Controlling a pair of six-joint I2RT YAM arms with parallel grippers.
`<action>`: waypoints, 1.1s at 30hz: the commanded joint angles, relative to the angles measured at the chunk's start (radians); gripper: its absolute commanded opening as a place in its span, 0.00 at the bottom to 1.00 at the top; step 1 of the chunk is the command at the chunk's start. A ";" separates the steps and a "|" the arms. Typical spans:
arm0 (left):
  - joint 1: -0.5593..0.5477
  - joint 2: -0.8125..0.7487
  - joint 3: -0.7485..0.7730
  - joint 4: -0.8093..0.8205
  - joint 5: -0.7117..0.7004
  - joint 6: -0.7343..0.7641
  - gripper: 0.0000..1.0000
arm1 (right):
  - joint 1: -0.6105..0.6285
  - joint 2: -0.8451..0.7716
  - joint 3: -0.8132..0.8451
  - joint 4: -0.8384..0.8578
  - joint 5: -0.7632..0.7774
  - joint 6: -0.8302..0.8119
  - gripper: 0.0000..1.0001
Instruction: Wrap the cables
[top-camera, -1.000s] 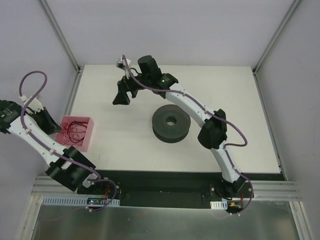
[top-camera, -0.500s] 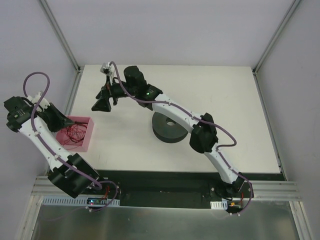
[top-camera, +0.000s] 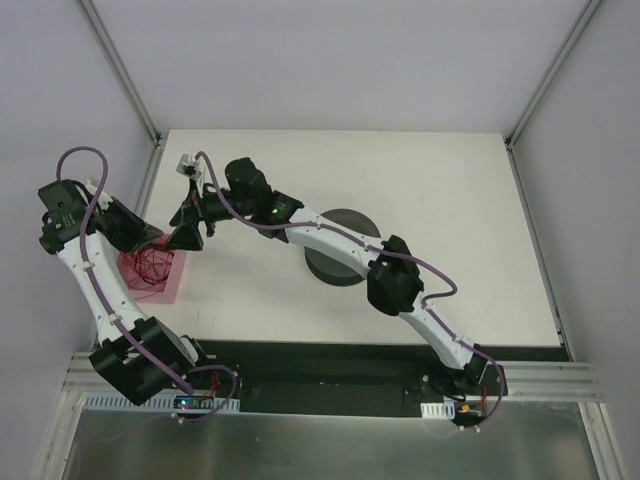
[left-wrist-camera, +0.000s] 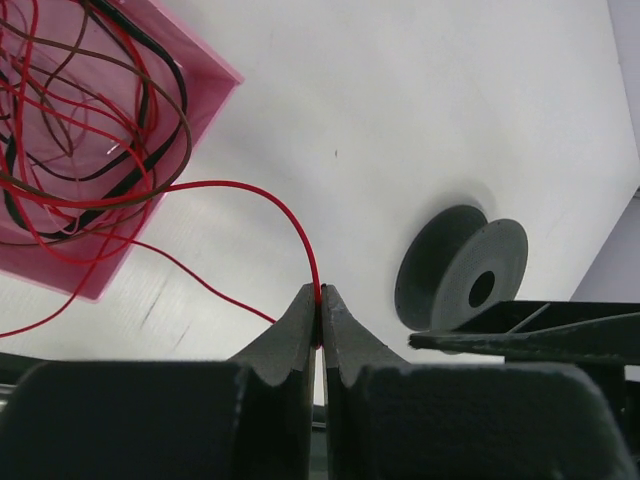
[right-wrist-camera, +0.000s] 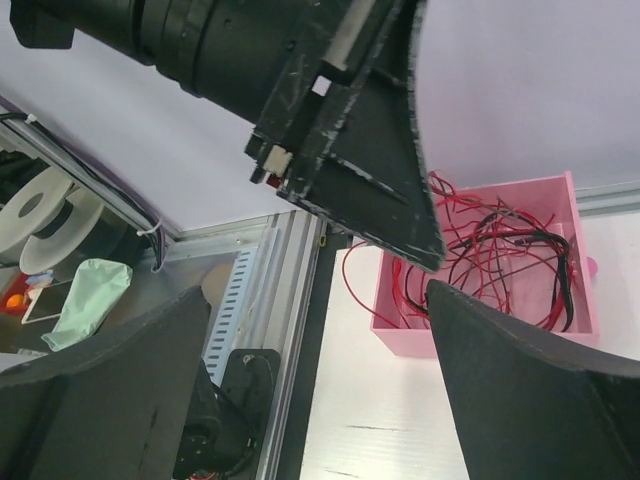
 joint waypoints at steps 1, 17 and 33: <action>-0.033 -0.013 0.004 0.034 -0.018 -0.130 0.00 | 0.024 -0.019 -0.008 0.017 0.012 -0.082 0.92; -0.037 -0.038 -0.042 0.059 0.082 -0.194 0.00 | 0.049 -0.024 -0.074 0.052 0.162 -0.253 0.89; -0.051 -0.105 -0.066 0.077 0.111 -0.216 0.00 | 0.059 -0.023 -0.090 0.048 0.294 -0.293 0.76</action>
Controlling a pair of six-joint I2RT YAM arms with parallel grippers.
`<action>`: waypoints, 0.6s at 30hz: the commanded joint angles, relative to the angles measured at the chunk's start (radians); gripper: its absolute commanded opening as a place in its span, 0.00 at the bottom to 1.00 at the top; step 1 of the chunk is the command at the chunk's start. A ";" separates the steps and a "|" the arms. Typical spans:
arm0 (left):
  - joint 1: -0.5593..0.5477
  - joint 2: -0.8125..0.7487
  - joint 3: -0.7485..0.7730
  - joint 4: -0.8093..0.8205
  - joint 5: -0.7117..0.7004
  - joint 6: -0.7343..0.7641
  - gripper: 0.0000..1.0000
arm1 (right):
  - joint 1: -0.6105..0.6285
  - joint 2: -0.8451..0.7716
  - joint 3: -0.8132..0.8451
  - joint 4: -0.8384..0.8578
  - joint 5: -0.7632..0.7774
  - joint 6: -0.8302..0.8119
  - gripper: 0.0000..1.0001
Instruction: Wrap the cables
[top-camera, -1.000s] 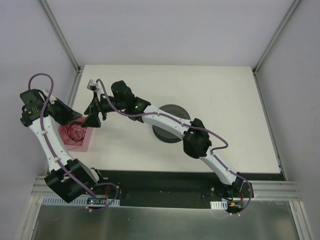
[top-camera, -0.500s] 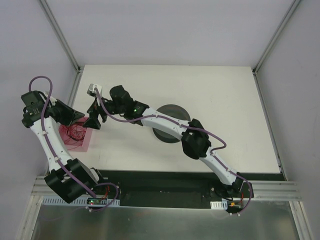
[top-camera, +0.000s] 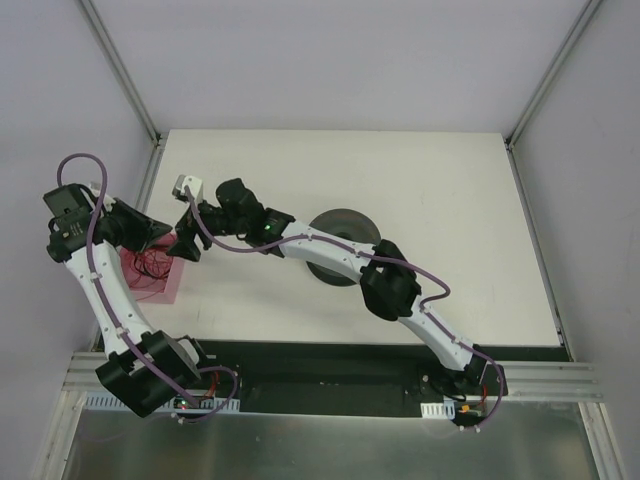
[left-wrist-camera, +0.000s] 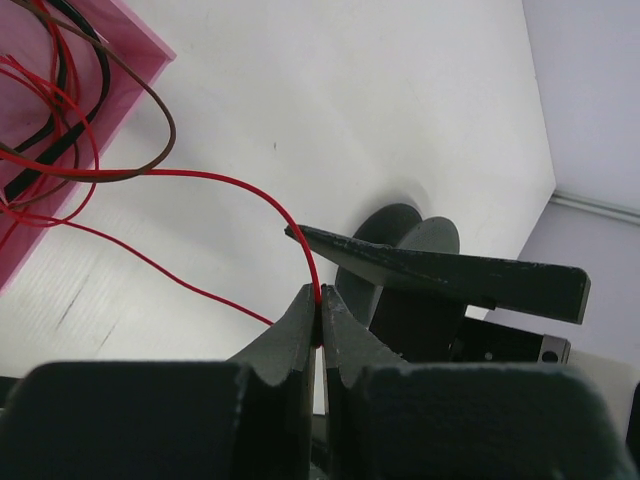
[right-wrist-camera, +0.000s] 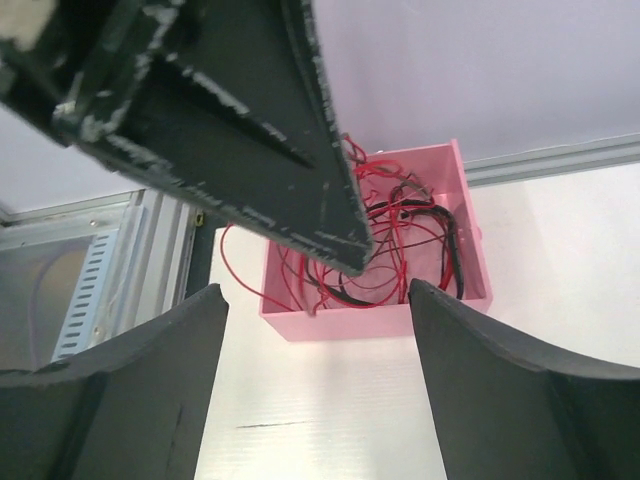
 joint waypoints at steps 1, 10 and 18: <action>-0.008 -0.047 -0.017 0.013 0.047 -0.020 0.00 | 0.004 -0.023 0.024 0.056 0.061 -0.005 0.73; -0.008 -0.055 -0.037 0.016 0.074 -0.007 0.00 | 0.002 -0.032 0.018 0.056 0.095 -0.017 0.14; -0.006 -0.054 0.118 -0.049 0.111 0.530 0.85 | -0.005 -0.076 -0.013 0.073 0.093 -0.021 0.00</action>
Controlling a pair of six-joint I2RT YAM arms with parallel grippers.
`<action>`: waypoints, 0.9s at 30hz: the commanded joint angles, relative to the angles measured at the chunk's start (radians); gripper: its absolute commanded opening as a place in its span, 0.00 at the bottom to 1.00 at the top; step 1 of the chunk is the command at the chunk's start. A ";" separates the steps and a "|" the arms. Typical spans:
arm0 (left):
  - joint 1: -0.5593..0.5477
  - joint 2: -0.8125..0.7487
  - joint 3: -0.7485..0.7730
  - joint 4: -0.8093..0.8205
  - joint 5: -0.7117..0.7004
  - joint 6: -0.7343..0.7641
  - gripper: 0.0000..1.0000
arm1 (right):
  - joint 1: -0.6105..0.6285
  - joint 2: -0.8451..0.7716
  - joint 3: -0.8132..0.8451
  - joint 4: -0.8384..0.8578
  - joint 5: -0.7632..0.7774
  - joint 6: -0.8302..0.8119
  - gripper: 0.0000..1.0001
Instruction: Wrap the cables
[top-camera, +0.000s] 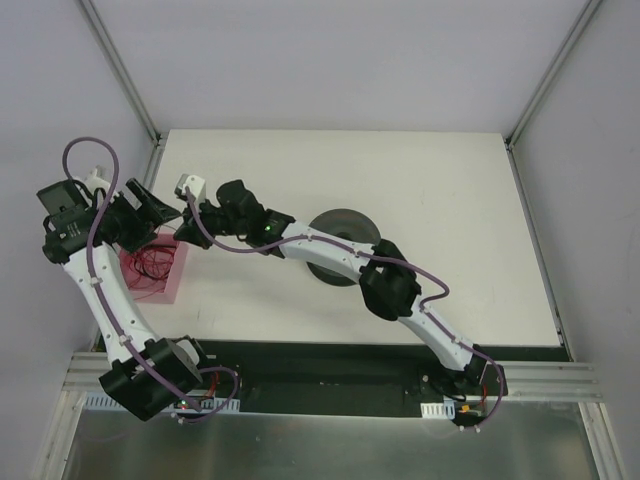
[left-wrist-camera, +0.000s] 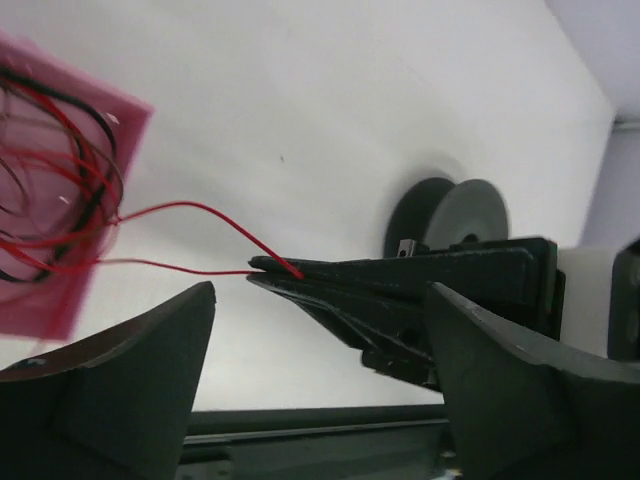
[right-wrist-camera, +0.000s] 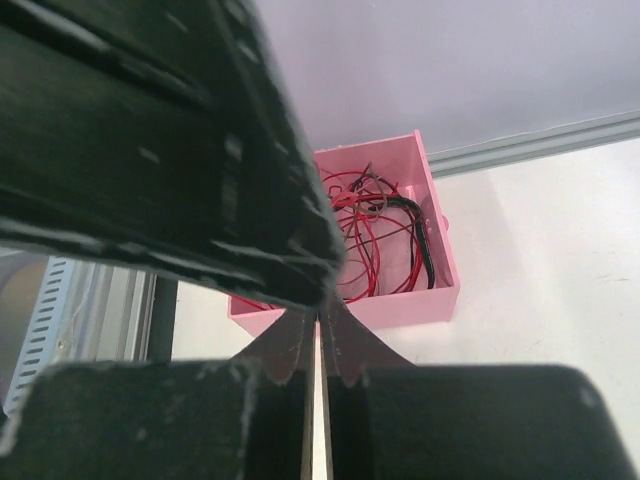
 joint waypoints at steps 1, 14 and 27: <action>-0.006 -0.033 0.110 -0.070 0.057 0.453 0.88 | -0.008 -0.085 -0.003 0.072 0.006 -0.005 0.01; 0.143 -0.109 -0.177 0.061 0.453 1.067 0.78 | -0.024 -0.131 0.003 0.133 -0.043 0.044 0.00; 0.247 -0.077 -0.148 0.103 0.702 1.320 0.70 | -0.038 -0.125 0.002 0.132 -0.046 0.044 0.00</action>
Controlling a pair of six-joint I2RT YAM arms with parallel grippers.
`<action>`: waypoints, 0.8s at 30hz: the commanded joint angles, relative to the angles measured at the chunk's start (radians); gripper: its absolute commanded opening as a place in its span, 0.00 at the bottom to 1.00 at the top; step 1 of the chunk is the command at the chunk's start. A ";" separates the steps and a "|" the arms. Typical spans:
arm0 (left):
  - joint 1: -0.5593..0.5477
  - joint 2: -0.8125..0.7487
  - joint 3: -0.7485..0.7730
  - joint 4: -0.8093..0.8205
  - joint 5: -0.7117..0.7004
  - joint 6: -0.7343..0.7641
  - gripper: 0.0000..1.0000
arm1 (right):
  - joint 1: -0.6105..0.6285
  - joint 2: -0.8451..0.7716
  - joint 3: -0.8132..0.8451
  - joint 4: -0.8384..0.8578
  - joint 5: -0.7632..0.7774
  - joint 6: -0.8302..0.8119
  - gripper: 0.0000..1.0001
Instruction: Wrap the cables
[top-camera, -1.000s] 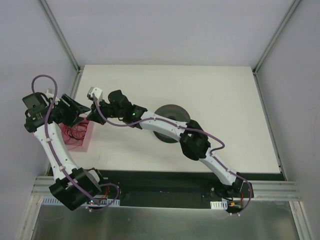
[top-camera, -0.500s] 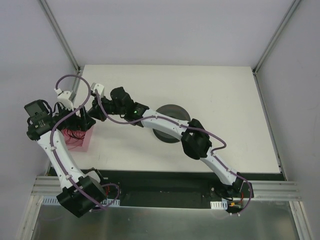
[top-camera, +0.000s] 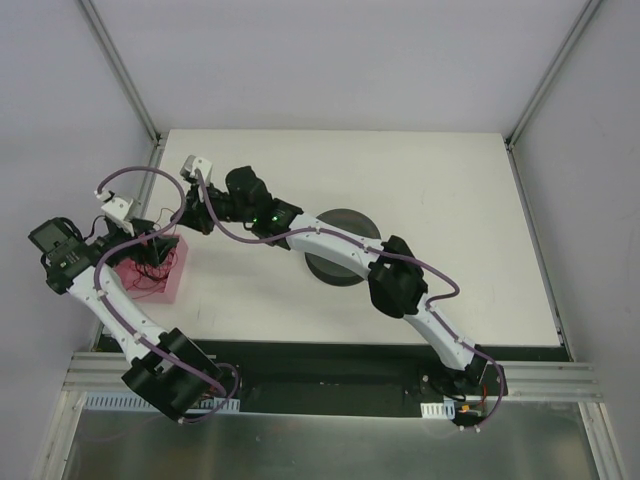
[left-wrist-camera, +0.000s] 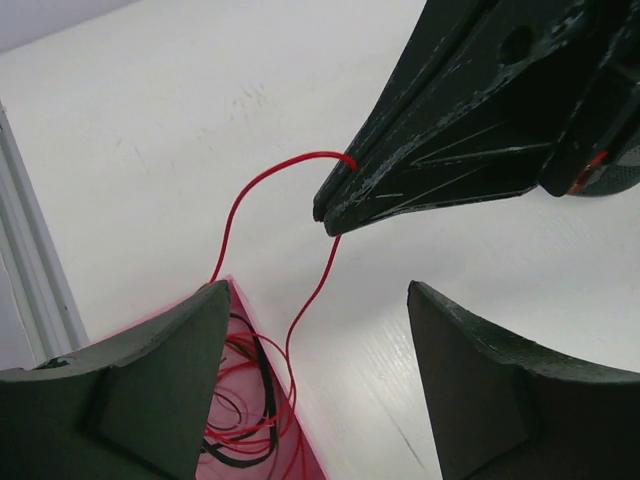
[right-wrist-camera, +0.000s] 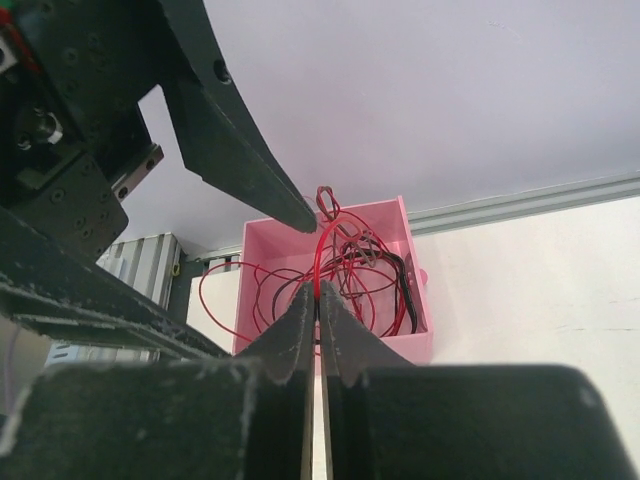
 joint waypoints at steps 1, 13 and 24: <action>0.020 -0.008 0.056 0.047 0.165 0.066 0.67 | -0.007 -0.076 0.002 0.058 -0.021 0.014 0.00; 0.060 0.062 0.001 0.388 0.081 -0.186 0.62 | -0.007 -0.065 0.042 0.055 -0.033 0.018 0.00; -0.024 0.113 -0.060 0.388 0.058 -0.106 0.66 | -0.007 -0.060 0.071 0.033 -0.037 0.015 0.00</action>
